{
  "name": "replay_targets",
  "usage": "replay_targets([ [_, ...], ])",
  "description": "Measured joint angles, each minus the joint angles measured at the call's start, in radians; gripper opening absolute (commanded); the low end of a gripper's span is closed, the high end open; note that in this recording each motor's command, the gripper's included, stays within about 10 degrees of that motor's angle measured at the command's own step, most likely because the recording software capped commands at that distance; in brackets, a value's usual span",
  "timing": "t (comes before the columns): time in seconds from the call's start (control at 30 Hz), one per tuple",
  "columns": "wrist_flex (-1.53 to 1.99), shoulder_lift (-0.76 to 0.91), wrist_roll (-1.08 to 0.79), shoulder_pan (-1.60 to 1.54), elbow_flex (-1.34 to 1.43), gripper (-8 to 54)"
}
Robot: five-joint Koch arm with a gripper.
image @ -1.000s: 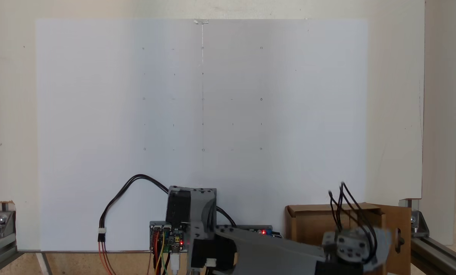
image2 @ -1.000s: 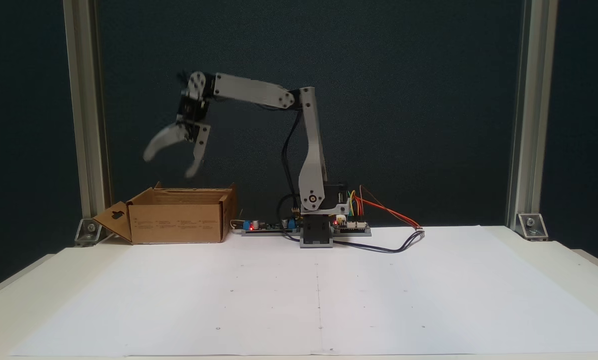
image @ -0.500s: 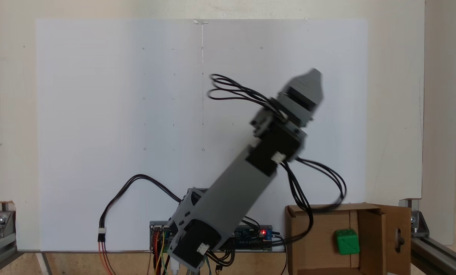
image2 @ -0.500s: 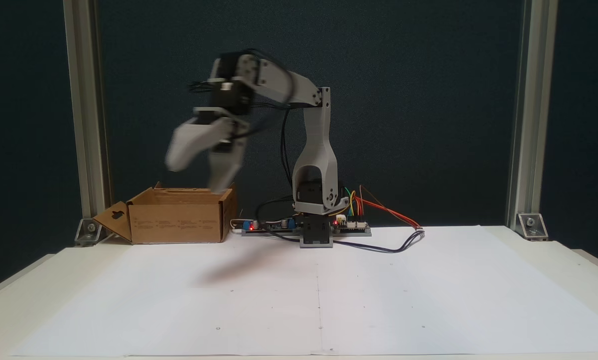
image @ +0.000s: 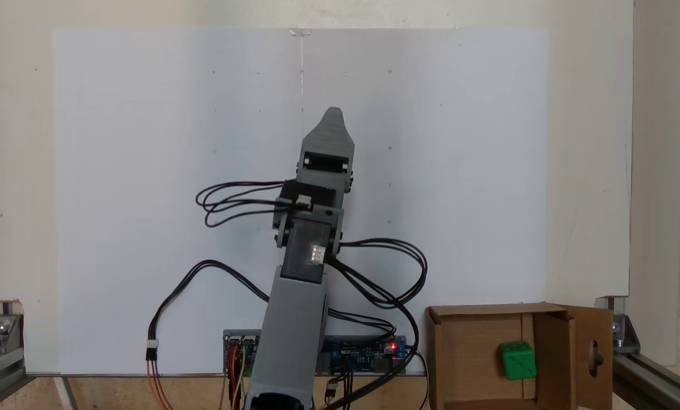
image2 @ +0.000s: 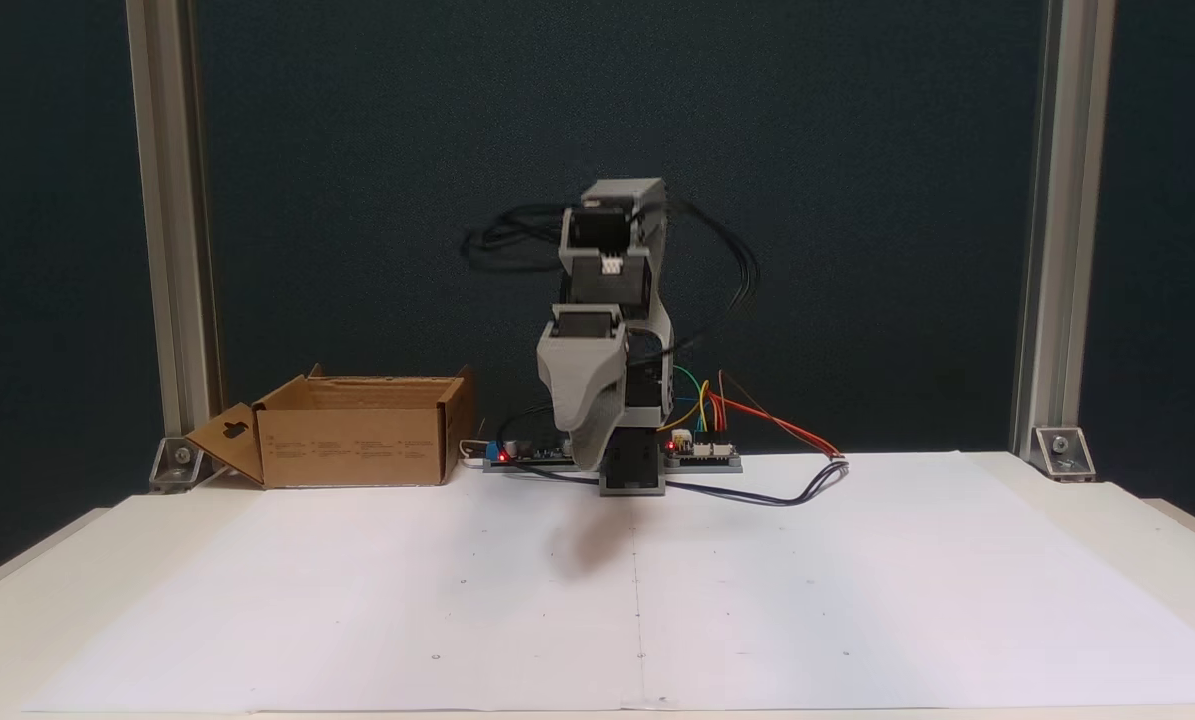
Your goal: Grasp a green dice and put it in the bin.
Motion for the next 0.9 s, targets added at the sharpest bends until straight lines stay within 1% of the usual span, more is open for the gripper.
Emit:
replay_targets([
  [0.13, -0.183, 0.11, 0.0, -0.003, 0.123, 45.4],
  [0.37, -0.474, 0.265, 0.0, -0.089, 0.195, 45.7],
  [0.6, -0.588, 0.281, 0.002, -0.137, 0.268, 45.9],
  [0.9, -0.953, 0.279, 0.003, -0.138, 0.508, 44.9],
])
